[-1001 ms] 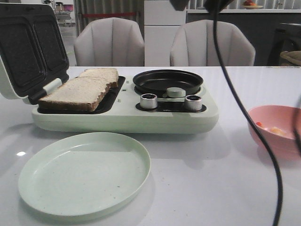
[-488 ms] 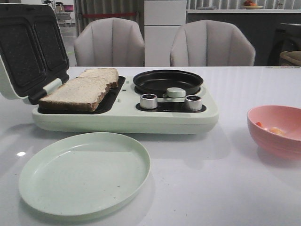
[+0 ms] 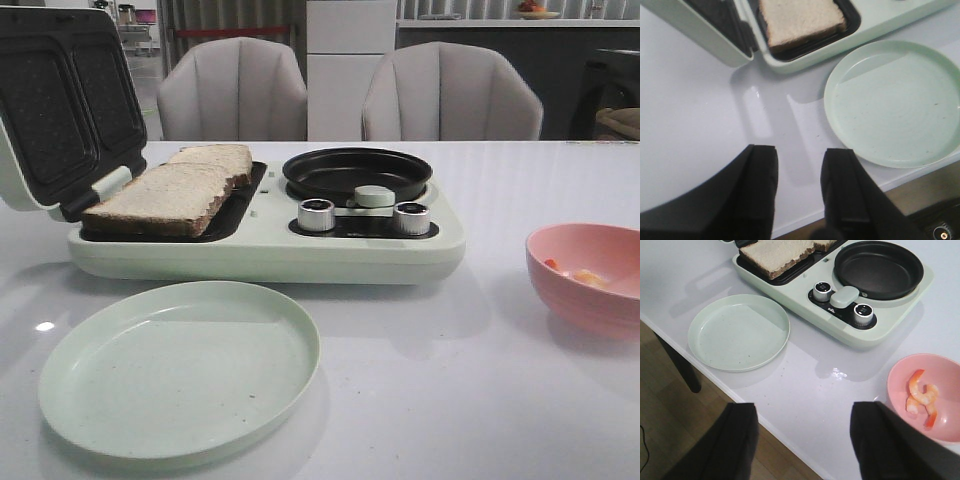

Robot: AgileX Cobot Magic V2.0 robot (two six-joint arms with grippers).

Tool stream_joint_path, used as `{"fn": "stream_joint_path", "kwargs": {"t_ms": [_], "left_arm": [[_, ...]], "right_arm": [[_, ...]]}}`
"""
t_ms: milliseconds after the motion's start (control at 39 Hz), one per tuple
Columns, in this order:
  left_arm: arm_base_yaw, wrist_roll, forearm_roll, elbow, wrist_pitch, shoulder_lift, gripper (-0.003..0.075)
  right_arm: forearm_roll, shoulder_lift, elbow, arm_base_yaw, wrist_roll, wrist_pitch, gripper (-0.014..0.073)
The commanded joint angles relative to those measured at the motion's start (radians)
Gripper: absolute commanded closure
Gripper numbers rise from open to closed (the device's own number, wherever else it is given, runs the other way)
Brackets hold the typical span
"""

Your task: Make breakfast with bread and shrimp

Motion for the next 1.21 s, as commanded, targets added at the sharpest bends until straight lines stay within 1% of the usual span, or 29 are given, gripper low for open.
{"fn": "stream_joint_path", "kwargs": {"t_ms": [0, 128, 180, 257, 359, 385, 462, 513, 565, 642, 744, 821, 1027, 1181], "left_arm": [[0.041, 0.006, 0.035, -0.087, 0.050, 0.066, 0.0475], [0.180, 0.108, -0.053, -0.152, 0.040, 0.151, 0.0564], [0.256, 0.173, -0.112, -0.179, 0.037, 0.184, 0.0594], [0.407, 0.295, -0.219, -0.225, 0.033, 0.228, 0.0622], [0.588, 0.414, -0.338, -0.264, -0.005, 0.259, 0.0622], [0.657, 0.470, -0.396, -0.275, -0.017, 0.268, 0.0622], [0.803, 0.573, -0.526, -0.309, -0.072, 0.296, 0.0622], [0.877, 0.619, -0.593, -0.326, -0.100, 0.319, 0.0622], [0.965, 0.694, -0.684, -0.351, -0.118, 0.353, 0.0622], [1.051, 0.756, -0.817, -0.396, -0.131, 0.415, 0.0622], [1.118, 0.800, -0.984, -0.463, -0.179, 0.506, 0.0622], [1.129, 0.806, -1.044, -0.509, -0.223, 0.567, 0.0622], [1.097, 0.813, -1.059, -0.647, -0.301, 0.726, 0.0622], [1.080, 0.813, -1.081, -0.742, -0.293, 0.826, 0.0622]], "right_arm": [[-0.003, 0.002, -0.027, -0.002, -0.002, -0.069, 0.0085], [-0.003, 0.002, -0.027, -0.002, -0.002, -0.069, 0.0085], [-0.003, 0.002, -0.027, -0.002, -0.002, -0.069, 0.0085], [-0.003, 0.002, -0.027, -0.002, -0.002, -0.069, 0.0085], [-0.003, 0.002, -0.027, -0.002, -0.002, -0.069, 0.0085], [-0.003, 0.002, -0.027, -0.002, -0.002, -0.069, 0.0085], [-0.003, 0.002, -0.027, -0.002, -0.002, -0.069, 0.0085], [-0.003, 0.002, -0.027, -0.002, -0.002, -0.069, 0.0085], [-0.003, 0.002, -0.027, -0.002, -0.002, -0.069, 0.0085], [-0.003, 0.002, -0.027, -0.002, -0.002, -0.069, 0.0085], [-0.003, 0.002, -0.027, -0.002, -0.002, -0.070, 0.0085], [-0.003, 0.002, -0.027, -0.002, -0.002, -0.069, 0.0085], [-0.003, 0.002, -0.027, -0.002, -0.002, -0.069, 0.0085], [-0.003, 0.002, -0.027, -0.002, -0.002, -0.069, 0.0085]]}}
